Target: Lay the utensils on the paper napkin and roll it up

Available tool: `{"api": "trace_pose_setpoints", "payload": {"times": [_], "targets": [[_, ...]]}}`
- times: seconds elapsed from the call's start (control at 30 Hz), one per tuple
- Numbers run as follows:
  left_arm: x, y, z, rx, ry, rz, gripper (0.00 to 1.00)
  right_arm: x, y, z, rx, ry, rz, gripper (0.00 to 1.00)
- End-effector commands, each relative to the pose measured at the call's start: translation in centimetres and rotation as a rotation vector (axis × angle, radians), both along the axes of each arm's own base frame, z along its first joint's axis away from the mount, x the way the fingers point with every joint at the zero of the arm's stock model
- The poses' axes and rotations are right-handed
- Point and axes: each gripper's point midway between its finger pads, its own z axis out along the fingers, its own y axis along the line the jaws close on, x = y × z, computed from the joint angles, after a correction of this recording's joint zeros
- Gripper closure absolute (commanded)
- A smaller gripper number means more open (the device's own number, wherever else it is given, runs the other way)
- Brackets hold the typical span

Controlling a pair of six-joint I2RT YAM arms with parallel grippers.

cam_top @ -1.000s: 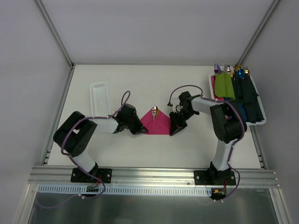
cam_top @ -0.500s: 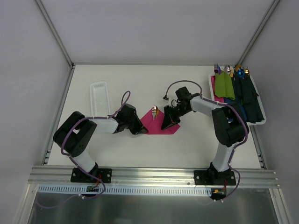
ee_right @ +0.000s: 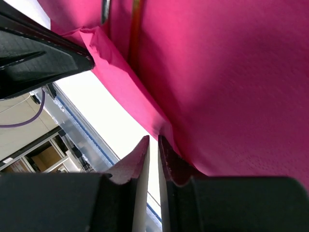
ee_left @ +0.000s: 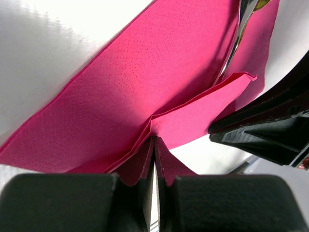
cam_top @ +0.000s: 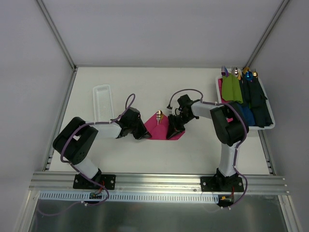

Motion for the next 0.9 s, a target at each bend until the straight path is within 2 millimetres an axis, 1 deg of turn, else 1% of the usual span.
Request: {"api": "trace_pose_setpoints", "payload": {"times": [0.0,0.03,0.07,0.1,0.13,0.2,0.27,0.37,0.4,0.5,0.63,0.73,0.87], "targets": [[-1.8,2.7,-1.4,0.14,-0.008,-0.042,0.96,1.0,0.0,-0.3,-0.038,-0.032,0.0,0.85],[-1.7,2.6,-0.9,0.133,-0.025,-0.052,0.92,1.1,-0.2,-0.5,-0.047,-0.035,0.001,0.85],[-1.7,2.5,-0.6,0.127,-0.038,-0.062,0.9,1.2,-0.1,-0.5,-0.053,-0.038,0.003,0.85],[-1.5,2.3,0.3,0.113,-0.07,-0.084,0.88,1.1,-0.3,-0.7,-0.063,-0.036,0.007,0.85],[-1.7,1.9,0.9,0.095,-0.087,-0.11,0.84,1.1,-0.3,-0.7,-0.067,-0.033,0.011,0.85],[-1.7,1.4,1.9,0.074,-0.129,-0.148,0.81,1.2,-0.5,-0.9,-0.074,-0.034,0.011,0.85],[-2.0,0.6,2.8,0.039,-0.153,-0.183,0.79,1.1,-0.5,-1.0,-0.076,-0.032,0.013,0.85],[-2.0,-0.3,3.6,0.011,-0.192,-0.22,0.78,1.0,-0.6,-1.1,-0.084,-0.031,0.016,0.85],[-2.2,-0.7,3.6,0.008,-0.197,-0.241,0.78,1.1,-0.6,-1.0,-0.083,-0.032,0.014,0.85],[-2.0,-2.0,4.2,-0.024,-0.216,-0.27,0.79,1.0,-0.6,-1.1,-0.085,-0.03,0.016,0.85],[-1.5,-3.7,3.9,-0.043,-0.208,-0.286,0.82,1.2,-0.6,-1.0,-0.087,-0.033,0.017,0.85],[-1.0,-4.1,3.5,-0.042,-0.198,-0.275,0.85,1.2,-0.6,-1.0,-0.088,-0.035,0.02,0.85],[-0.8,-3.8,2.9,-0.02,-0.181,-0.245,0.88,1.1,-0.7,-1.2,-0.093,-0.032,0.023,0.85]]}}
